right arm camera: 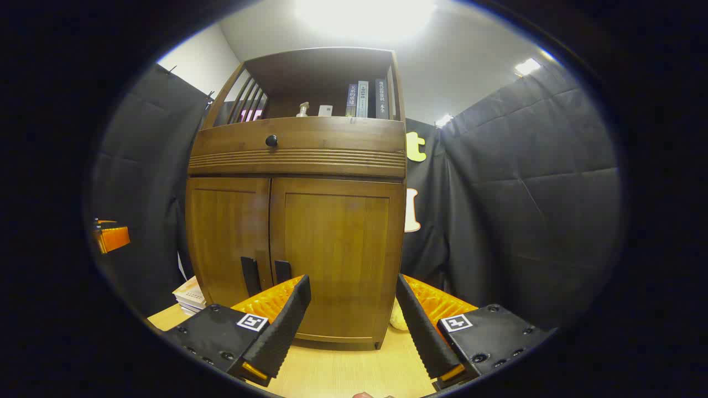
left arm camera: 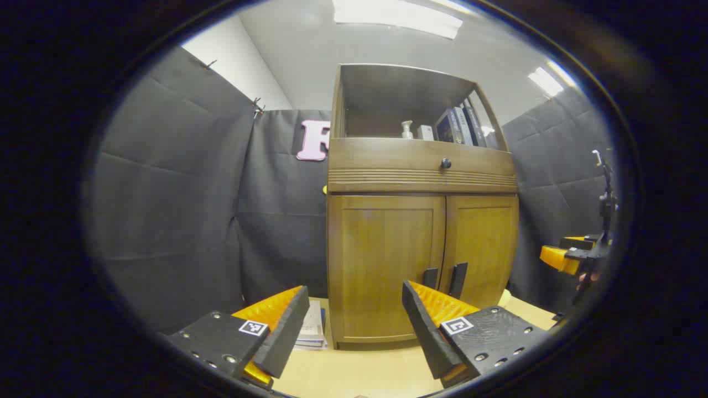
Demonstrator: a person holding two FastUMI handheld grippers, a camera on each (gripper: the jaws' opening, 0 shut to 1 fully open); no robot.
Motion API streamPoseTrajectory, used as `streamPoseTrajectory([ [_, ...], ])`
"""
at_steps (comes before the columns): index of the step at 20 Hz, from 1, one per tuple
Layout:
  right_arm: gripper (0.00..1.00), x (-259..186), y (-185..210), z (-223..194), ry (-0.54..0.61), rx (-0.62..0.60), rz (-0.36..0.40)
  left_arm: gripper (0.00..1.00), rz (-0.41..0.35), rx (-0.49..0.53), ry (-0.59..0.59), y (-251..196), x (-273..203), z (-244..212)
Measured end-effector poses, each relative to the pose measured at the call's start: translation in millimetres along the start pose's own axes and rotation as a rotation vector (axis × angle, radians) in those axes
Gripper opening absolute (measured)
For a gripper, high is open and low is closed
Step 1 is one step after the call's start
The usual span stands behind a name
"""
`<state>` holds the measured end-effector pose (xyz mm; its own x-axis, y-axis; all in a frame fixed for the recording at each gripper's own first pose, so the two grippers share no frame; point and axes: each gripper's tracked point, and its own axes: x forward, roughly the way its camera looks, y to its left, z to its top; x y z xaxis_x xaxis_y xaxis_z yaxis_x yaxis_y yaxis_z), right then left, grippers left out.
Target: Open the right door of the double-door shoe cabinet with the right hand, and open the left door with the left hand.
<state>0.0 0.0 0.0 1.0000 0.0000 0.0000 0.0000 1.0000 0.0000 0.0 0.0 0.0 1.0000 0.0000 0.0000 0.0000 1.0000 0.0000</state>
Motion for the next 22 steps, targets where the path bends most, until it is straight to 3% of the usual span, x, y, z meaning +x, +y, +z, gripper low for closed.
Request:
streamPoseTrajectory([
  [12,0.97,-1.4,-3.7,8.9,-0.009,-0.008,-0.041,0.98,0.005,0.004,0.019,-5.0,-14.5,-9.7],
  [22,0.97,5.5,22.1,6.5,0.01,-0.021,0.056,0.98,0.048,0.003,0.043,-10.6,-39.5,-24.8],
])
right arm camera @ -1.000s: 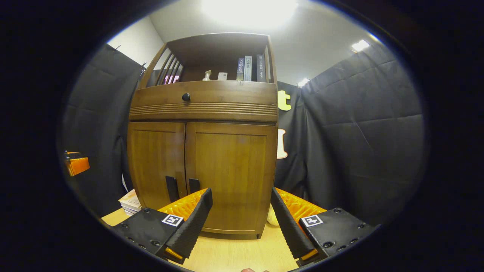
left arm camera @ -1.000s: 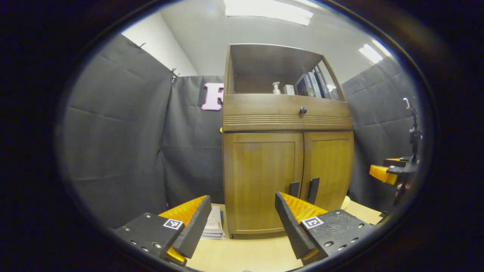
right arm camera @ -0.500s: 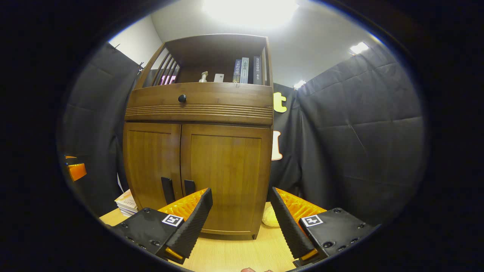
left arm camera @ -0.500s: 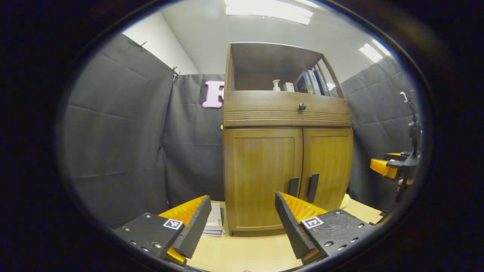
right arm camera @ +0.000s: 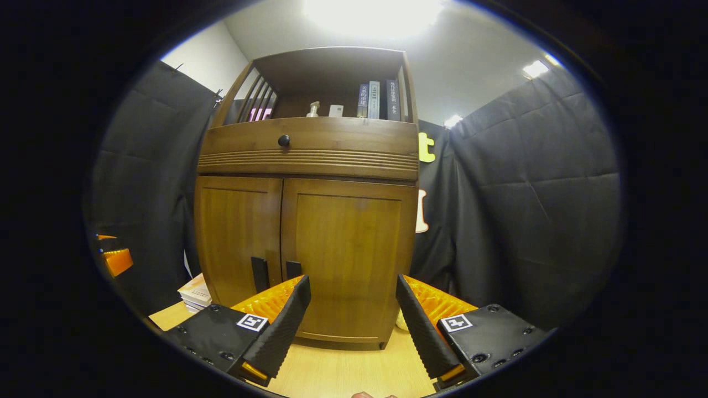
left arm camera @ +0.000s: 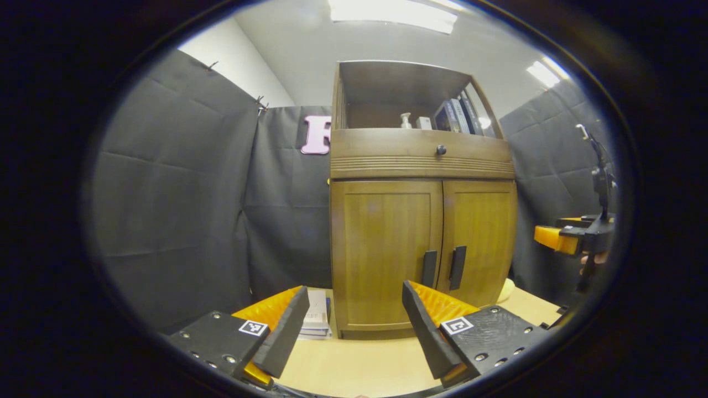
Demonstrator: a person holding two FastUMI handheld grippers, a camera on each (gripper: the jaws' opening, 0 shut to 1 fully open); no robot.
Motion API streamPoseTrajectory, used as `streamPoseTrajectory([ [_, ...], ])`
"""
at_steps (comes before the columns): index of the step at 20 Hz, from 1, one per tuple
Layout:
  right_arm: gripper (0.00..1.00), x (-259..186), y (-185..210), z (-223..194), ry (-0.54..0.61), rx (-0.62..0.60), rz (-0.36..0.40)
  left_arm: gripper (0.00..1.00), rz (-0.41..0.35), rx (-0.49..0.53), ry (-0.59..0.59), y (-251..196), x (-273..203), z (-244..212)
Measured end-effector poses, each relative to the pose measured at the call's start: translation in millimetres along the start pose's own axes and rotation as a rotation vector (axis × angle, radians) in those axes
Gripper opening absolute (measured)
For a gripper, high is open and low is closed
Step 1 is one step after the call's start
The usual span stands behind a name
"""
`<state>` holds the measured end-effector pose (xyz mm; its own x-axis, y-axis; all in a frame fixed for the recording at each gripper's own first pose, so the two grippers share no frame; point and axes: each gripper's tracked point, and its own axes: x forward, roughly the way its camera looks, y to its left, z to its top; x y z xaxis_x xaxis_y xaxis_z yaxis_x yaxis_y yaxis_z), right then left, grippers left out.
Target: Open the right door of the double-door shoe cabinet with the right hand, and open the left door with the left hand.
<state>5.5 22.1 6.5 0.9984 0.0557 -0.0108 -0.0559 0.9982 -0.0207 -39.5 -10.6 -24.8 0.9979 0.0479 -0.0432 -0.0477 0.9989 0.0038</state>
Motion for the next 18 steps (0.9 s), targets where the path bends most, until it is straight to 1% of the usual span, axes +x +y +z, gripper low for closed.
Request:
streamPoseTrajectory([
  [2,0.97,5.8,10.3,0.9,-0.002,-0.003,0.035,0.98,0.021,-0.014,0.008,2.2,-8.4,-7.4],
  [7,0.97,33.3,44.8,6.9,-0.011,-0.013,0.118,0.98,0.136,-0.019,-0.011,26.2,-43.5,-12.2],
  [11,0.97,64.9,69.0,4.7,0.004,0.002,0.181,0.98,0.208,-0.027,0.013,43.2,-63.2,-21.4],
  [15,0.97,102.5,81.5,4.4,-0.006,-0.037,0.189,0.98,0.267,0.032,0.043,48.6,-68.7,-27.2],
  [18,0.97,128.4,97.3,-4.4,0.017,-0.03,0.206,0.99,0.267,-0.005,0.07,42.7,-65.1,-38.6],
])
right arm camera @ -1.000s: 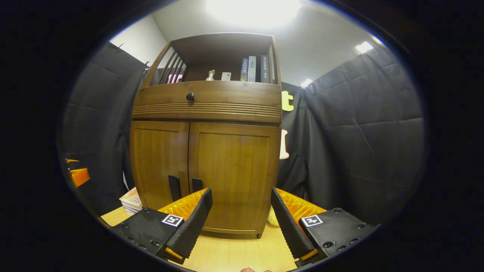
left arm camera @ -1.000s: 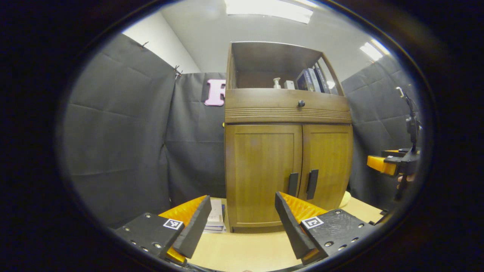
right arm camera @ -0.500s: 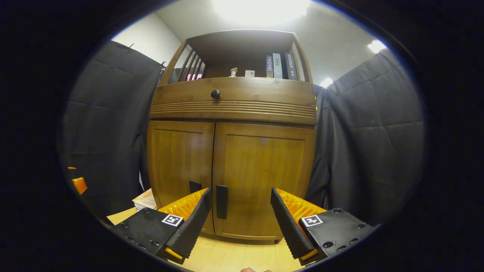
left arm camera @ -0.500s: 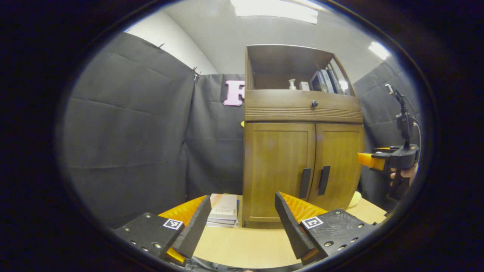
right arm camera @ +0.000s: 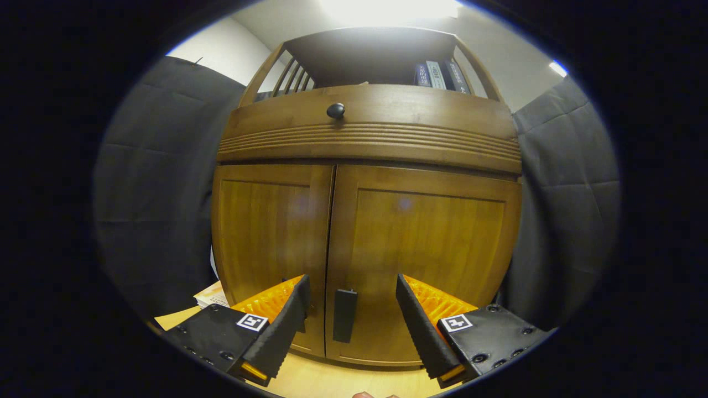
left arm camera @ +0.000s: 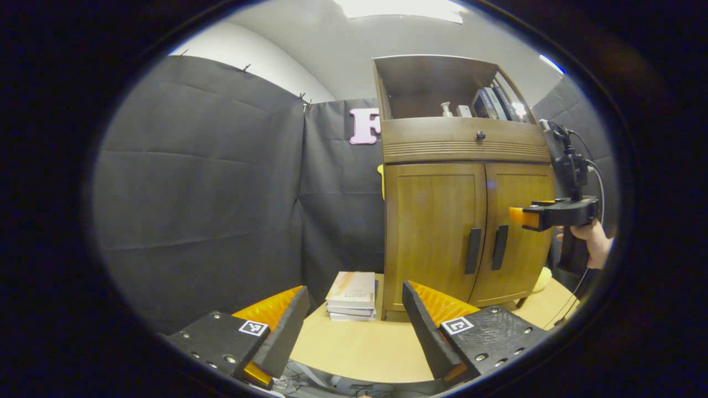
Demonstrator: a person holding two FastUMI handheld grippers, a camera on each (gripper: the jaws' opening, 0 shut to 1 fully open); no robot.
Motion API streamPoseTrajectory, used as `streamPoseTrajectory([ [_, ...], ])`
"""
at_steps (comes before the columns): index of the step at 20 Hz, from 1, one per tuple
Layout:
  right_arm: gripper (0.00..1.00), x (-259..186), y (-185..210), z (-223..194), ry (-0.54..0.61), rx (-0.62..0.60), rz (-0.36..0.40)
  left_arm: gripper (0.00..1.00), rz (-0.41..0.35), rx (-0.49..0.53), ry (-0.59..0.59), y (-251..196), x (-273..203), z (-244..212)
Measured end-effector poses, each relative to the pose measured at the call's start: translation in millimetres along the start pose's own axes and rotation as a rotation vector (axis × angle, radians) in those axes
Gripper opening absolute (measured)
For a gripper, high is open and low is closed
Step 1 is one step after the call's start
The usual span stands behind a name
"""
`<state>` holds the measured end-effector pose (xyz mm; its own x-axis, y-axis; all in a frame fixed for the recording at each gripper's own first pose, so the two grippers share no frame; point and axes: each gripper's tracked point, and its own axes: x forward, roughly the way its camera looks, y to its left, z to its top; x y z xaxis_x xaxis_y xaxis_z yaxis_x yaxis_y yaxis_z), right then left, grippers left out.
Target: Open the right door of the double-door shoe cabinet with the right hand, and open the left door with the left hand.
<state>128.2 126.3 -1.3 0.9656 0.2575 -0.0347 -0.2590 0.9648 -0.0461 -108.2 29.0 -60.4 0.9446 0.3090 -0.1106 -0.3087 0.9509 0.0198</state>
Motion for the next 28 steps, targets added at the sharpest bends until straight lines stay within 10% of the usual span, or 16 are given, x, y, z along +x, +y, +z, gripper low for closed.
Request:
streamPoseTrajectory([
  [15,0.96,70.3,-6.7,-50.8,0.202,0.071,-0.035,0.98,-0.007,-0.102,0.08,-30.7,64.0,-29.9],
  [21,0.4,62.2,-36.3,-40.0,0.241,0.053,-0.037,0.99,-0.092,-0.118,0.057,-52.5,89.0,-24.3],
  [28,0.23,64.1,-35.5,-32.4,0.236,0.106,-0.01,0.99,-0.117,-0.112,0.077,-37.9,78.6,-35.2],
])
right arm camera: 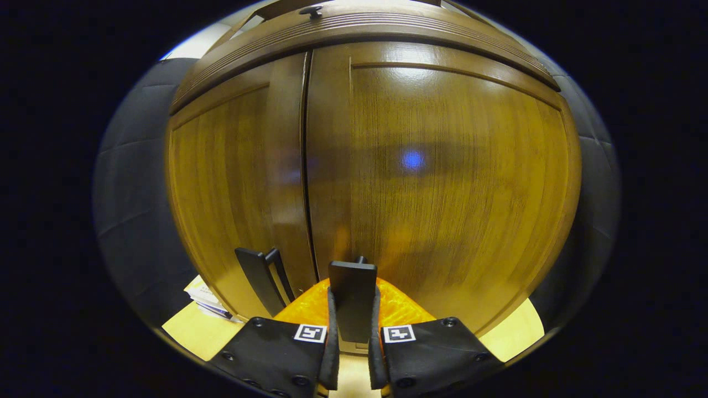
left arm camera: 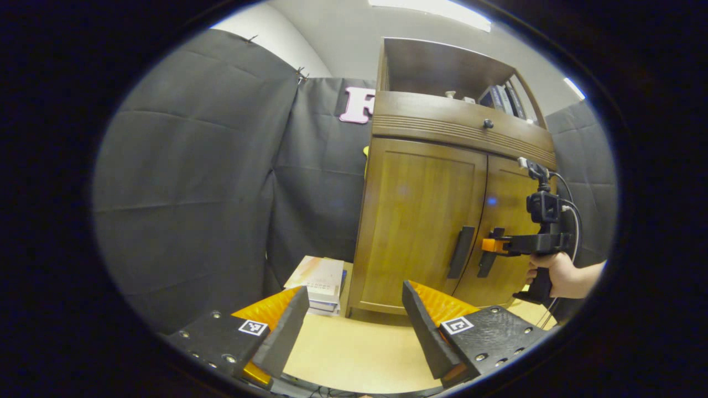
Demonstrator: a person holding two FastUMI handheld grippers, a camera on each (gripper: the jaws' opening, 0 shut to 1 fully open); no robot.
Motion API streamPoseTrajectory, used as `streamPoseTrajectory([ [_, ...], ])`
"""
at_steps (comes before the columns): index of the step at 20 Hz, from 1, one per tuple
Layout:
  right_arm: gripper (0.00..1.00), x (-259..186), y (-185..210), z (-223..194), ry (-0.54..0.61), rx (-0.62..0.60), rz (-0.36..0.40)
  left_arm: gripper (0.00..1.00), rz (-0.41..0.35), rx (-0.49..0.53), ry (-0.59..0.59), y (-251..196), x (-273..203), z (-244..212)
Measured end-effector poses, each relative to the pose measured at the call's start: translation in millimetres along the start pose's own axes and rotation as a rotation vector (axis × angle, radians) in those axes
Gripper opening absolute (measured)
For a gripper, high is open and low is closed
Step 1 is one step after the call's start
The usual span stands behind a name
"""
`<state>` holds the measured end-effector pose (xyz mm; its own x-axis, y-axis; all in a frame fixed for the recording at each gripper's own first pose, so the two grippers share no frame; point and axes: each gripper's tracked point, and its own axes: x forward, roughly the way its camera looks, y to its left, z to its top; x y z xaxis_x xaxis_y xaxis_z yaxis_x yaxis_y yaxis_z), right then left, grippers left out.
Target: Open the right door of the double-door shoe cabinet with the right hand, and open the left door with the left hand.
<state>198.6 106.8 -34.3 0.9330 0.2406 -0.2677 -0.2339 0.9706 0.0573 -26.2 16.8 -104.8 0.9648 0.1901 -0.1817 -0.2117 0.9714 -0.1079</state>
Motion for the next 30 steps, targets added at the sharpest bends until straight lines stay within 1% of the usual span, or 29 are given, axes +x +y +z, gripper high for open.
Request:
streamPoseTrajectory([
  [4,0.22,-0.6,-0.5,-0.7,0.001,0.022,-0.013,0.98,-0.014,0.011,0.01,4.2,-7.9,-2.9],
  [5,0.24,-1.2,-1.1,-0.1,-0.001,0.021,-0.017,0.98,-0.018,0.017,0.008,4.4,-10.6,-1.8],
  [6,0.22,-0.8,-1.1,-1.3,-0.002,0.023,-0.016,0.98,-0.021,0.024,0.006,3.7,-12.8,0.2],
  [7,0.24,-1.0,-0.6,-1.3,-0.003,0.027,-0.013,0.98,-0.025,0.031,0.003,2.0,-16.4,1.3],
  [8,0.22,-1.5,0.2,-1.4,-0.003,0.03,-0.01,0.98,-0.03,0.038,0.0,0.7,-20.4,2.5],
  [11,0.23,-2.6,0.4,0.3,-0.014,0.034,-0.005,0.99,-0.05,0.057,-0.001,-4.6,-35.3,0.4],
  [15,0.24,0.3,1.5,-1.6,-0.023,0.042,0.006,0.99,-0.078,0.054,-0.009,-7.2,-37.8,3.4],
  [16,0.22,0.8,2.0,-2.0,-0.024,0.045,0.01,0.99,-0.082,0.056,-0.011,-7.9,-39.2,4.8],
  [17,0.23,0.7,2.3,-1.7,-0.026,0.047,0.013,0.99,-0.088,0.059,-0.012,-9.7,-41.0,4.2],
  [20,0.22,2.0,2.4,-2.2,-0.033,0.048,0.022,0.99,-0.109,0.062,-0.011,-14.0,-41.6,2.2],
  [22,0.23,2.0,2.8,-0.3,-0.039,0.05,0.038,0.99,-0.122,0.055,-0.013,-13.8,-39.5,3.9],
  [24,0.22,2.1,3.2,0.1,-0.04,0.054,0.048,0.99,-0.132,0.045,-0.022,-12.3,-40.8,7.9],
  [27,0.22,1.5,2.3,1.8,-0.036,0.057,0.045,0.99,-0.149,0.042,-0.022,-13.6,-42.0,6.9],
  [30,0.22,1.4,2.1,1.5,-0.04,0.067,0.044,0.99,-0.184,0.06,-0.024,-16.7,-37.6,7.2],
])
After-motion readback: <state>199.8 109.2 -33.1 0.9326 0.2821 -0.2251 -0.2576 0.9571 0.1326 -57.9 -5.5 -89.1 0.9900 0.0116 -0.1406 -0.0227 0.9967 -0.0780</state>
